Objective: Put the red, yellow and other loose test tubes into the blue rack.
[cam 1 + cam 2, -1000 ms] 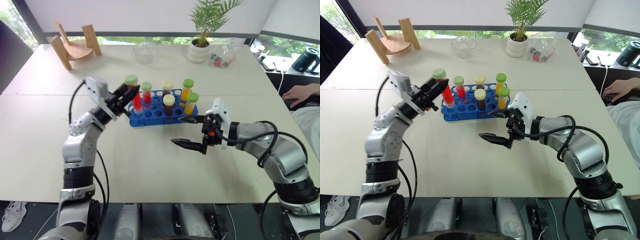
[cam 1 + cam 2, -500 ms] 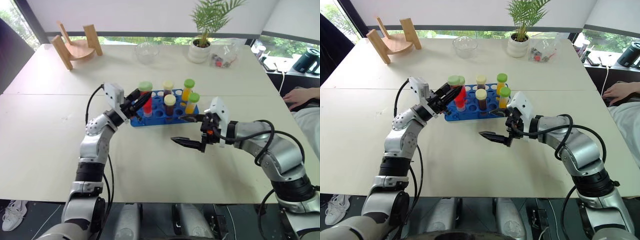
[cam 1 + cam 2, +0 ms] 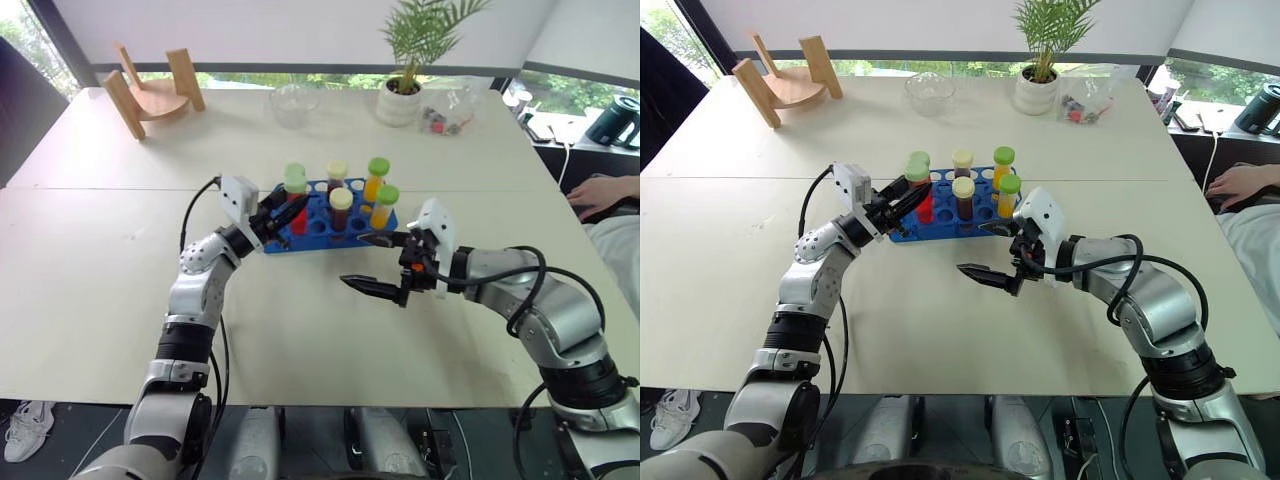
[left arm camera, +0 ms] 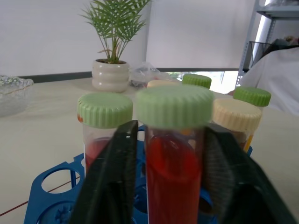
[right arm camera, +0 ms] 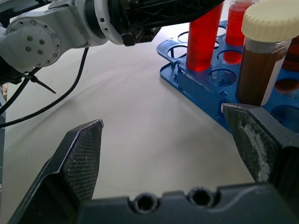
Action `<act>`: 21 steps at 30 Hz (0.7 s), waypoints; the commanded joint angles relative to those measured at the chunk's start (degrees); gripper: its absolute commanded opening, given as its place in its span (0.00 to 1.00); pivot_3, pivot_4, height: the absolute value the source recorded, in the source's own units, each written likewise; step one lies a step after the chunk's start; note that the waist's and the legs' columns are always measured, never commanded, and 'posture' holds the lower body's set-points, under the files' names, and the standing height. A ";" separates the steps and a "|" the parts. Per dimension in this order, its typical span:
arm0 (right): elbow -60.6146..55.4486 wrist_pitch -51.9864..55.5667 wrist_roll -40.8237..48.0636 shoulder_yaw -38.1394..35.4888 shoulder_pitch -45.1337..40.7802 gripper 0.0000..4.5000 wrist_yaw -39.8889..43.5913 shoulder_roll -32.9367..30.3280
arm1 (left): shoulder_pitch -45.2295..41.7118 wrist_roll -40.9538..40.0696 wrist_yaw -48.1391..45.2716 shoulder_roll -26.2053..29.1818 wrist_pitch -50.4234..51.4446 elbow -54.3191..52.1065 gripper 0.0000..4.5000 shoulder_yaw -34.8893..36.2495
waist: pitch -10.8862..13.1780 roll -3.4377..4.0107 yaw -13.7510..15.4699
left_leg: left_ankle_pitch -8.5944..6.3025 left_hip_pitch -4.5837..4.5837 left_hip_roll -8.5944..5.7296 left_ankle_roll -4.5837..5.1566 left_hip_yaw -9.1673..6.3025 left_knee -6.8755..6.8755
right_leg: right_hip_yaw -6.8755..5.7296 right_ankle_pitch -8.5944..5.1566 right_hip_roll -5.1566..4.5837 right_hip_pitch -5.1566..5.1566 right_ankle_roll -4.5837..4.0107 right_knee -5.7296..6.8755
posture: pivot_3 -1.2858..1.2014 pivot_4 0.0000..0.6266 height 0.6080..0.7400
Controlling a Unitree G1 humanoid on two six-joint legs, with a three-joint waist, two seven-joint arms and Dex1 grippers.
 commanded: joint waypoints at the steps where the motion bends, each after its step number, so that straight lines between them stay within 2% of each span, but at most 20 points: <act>1: -2.69 -0.10 0.84 -0.96 0.30 1.00 0.02 0.44 | 0.26 -0.94 -0.58 1.34 0.30 -3.47 0.80 0.55 | 0.00 0.00 -0.03 | 0.00 0.00 0.00 0.00 0.00 0.00 | 0.00 0.00 0.00 0.00 0.00 0.00 | 0.52 0.24 1.00; 3: -2.52 -0.21 0.74 -0.93 0.67 1.00 0.05 0.55 | 0.93 -0.98 0.16 2.80 2.30 -5.55 0.98 0.97 | 0.00 0.00 -0.12 | 0.00 0.01 0.00 0.00 -0.01 -0.01 | 0.00 0.00 0.01 0.00 0.00 0.00 | 0.52 0.24 1.00; 5: -2.10 -0.38 0.66 -1.32 1.44 1.00 0.46 0.13 | 2.71 -1.98 1.02 5.83 7.43 -10.36 0.98 1.82 | 0.00 0.01 -0.34 | 0.00 0.01 0.02 0.00 -0.01 -0.03 | 0.00 0.00 0.03 -0.01 0.00 0.00 | 0.52 0.24 1.00; 8: -2.28 0.68 1.82 -2.72 3.76 1.00 2.55 -2.27 | 9.15 -4.67 -0.74 13.62 18.19 -20.88 0.98 2.01 | 0.01 0.02 -0.49 | 0.00 0.04 0.07 0.00 -0.01 -0.09 | 0.02 -0.01 0.06 -0.01 -0.02 0.00 | 0.52 0.24 1.00; 12: -2.51 4.38 5.52 -4.85 8.74 1.00 8.59 -8.75 | 24.99 -9.99 -8.29 27.89 28.67 -35.38 0.98 4.43 | 0.03 0.04 -0.53 | -0.01 0.03 0.10 0.01 0.04 -0.23 | 0.05 -0.06 0.03 -0.05 -0.08 -0.11 | 0.52 0.24 1.00; 14: -2.09 5.76 6.88 -5.25 10.56 1.00 11.14 -11.17 | 33.44 -11.10 -10.75 32.72 30.64 -40.20 0.98 6.09 | 0.04 0.07 -0.37 | -0.02 0.04 0.14 0.02 0.06 -0.23 | 0.05 -0.07 0.03 -0.02 -0.10 -0.17 | 0.52 0.24 1.00; 17: -1.43 6.59 7.58 -4.65 11.41 1.00 13.46 -12.75 | 41.42 -13.80 -10.72 34.68 33.22 -45.11 0.98 8.80 | 0.04 0.07 0.06 | -0.02 0.06 0.15 0.01 0.09 -0.19 | 0.04 -0.18 -0.01 0.01 -0.30 -0.19 | 0.52 0.24 1.00; 21: 0.31 5.81 5.86 -2.91 9.56 1.00 13.09 -11.24 | 44.42 -15.64 -9.00 34.47 35.53 -48.52 0.98 9.84 | 0.04 0.05 0.03 | -0.01 0.07 0.15 0.00 0.13 -0.01 | 0.06 -0.23 -0.04 0.08 -0.50 -0.24 | 0.52 0.24 1.00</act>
